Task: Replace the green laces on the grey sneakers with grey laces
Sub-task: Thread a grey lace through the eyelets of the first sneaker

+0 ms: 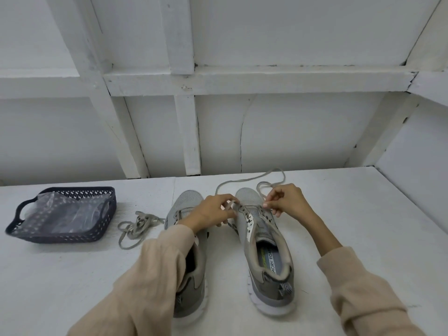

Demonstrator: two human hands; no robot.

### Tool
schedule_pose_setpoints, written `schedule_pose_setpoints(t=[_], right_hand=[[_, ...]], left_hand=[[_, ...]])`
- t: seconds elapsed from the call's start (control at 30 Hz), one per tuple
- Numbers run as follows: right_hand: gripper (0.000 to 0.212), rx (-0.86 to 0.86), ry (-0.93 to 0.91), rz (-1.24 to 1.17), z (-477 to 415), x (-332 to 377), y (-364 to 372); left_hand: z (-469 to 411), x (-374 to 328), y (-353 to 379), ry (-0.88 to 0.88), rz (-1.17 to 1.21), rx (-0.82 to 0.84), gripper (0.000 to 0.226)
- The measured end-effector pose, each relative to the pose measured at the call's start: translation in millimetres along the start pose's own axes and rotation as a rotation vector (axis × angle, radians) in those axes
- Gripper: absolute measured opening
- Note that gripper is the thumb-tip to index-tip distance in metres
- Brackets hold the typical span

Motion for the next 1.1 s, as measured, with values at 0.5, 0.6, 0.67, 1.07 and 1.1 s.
schedule_pose_setpoints(t=[0.5, 0.6, 0.67, 1.07, 1.1], right_hand=[[0.022, 0.003, -0.015, 0.232, 4.6, 11.5, 6.7], [0.022, -0.064, -0.023, 0.211, 4.5, 13.5, 3.2], [0.022, -0.080, -0.018, 0.212, 4.6, 14.4, 3.2], [0.025, -0.040, 0.014, 0.214, 5.9, 13.7, 8.5], [0.024, -0.041, 0.011, 0.216, 6.1, 13.2, 8.9]], left_hand=[[-3.2, -16.9, -0.7, 0.106, -0.147, -0.072, 0.015], [-5.2, -12.6, -4.7, 0.108, -0.162, -0.108, 0.011], [-5.5, -8.8, -6.5, 0.103, -0.169, -0.115, 0.011], [-6.0, 0.5, -17.2, 0.042, -0.160, -0.191, 0.009], [-6.9, -0.4, -17.0, 0.043, -0.165, -0.191, 0.008]])
Point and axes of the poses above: each hand's wrist, its own z-axis away from the middle knuckle, its own y-axis out of the palm, x = y × z, the point moved 9 cm from there along -z, towards the middle knuckle, and after that the axes turned 14 degrees about y, right-handed, at the moved point
